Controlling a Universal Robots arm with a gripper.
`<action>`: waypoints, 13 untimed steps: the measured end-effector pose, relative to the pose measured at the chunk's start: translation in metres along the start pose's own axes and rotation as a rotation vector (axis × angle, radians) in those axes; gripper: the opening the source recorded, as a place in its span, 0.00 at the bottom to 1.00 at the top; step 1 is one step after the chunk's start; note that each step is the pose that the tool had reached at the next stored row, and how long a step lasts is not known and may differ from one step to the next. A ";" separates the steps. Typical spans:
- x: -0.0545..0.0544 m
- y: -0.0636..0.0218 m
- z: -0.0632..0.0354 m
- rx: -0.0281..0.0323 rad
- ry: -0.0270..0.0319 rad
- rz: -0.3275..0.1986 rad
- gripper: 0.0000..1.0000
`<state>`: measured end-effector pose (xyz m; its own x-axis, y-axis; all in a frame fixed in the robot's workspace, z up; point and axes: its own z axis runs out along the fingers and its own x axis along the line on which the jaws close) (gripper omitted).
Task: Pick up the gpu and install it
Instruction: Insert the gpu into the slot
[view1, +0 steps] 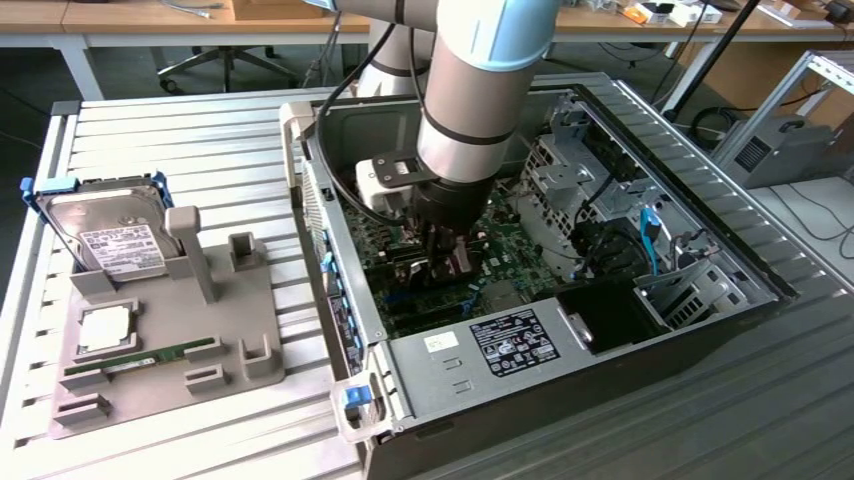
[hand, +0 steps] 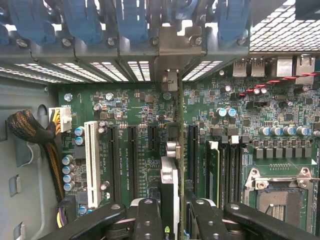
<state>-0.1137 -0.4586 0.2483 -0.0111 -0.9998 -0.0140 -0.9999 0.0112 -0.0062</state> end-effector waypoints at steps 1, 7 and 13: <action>0.000 0.0000 0.0000 0.0000 0.0000 0.000 0.28; 0.000 0.0020 0.0000 0.0011 0.0000 0.000 0.28; 0.000 0.0022 0.0000 0.0012 0.0000 0.000 0.28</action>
<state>-0.1159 -0.4586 0.2483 -0.0111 -0.9998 -0.0140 -0.9999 0.0112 -0.0074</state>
